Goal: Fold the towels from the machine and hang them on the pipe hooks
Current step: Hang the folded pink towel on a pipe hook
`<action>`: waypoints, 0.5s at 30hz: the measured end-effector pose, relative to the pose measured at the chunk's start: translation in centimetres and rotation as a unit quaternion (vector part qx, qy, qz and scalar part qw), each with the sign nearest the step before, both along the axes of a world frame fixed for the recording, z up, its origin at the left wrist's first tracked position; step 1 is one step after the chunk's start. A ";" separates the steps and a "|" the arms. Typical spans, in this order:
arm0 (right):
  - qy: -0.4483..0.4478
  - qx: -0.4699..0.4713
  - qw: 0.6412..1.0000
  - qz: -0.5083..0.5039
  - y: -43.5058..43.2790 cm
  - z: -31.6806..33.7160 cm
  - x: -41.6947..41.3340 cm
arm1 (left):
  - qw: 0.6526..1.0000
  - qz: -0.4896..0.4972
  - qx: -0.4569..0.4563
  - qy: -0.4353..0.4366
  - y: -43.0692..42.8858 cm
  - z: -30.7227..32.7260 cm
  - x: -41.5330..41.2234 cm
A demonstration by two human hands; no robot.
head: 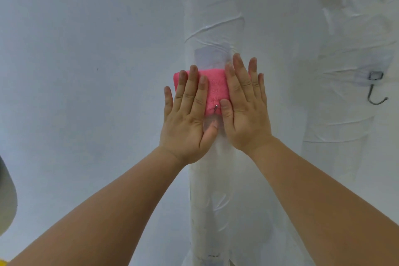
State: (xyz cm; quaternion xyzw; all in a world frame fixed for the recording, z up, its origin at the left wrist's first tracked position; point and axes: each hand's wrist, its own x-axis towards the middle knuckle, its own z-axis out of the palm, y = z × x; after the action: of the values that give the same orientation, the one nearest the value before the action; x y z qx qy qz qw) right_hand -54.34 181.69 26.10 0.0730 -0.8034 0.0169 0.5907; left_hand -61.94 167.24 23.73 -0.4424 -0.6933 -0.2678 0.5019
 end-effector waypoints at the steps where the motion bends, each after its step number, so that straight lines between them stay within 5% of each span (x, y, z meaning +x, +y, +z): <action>1: 0.001 -0.004 1.000 0.008 0.1 -0.1 -0.2 | 1.000 -0.005 0.000 0.002 0.1 0.0 -0.1; 15: -0.118 0.012 0.987 -0.106 -0.7 1.3 3.9 | 0.986 0.129 -0.109 -0.012 -3.5 1.7 3.6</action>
State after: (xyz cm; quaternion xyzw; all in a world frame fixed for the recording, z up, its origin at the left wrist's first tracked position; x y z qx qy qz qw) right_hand -50.42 181.04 27.43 -0.0079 -0.8707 -0.0471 0.4896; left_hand -58.38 163.76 25.46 -0.3981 -0.7753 -0.1291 0.4731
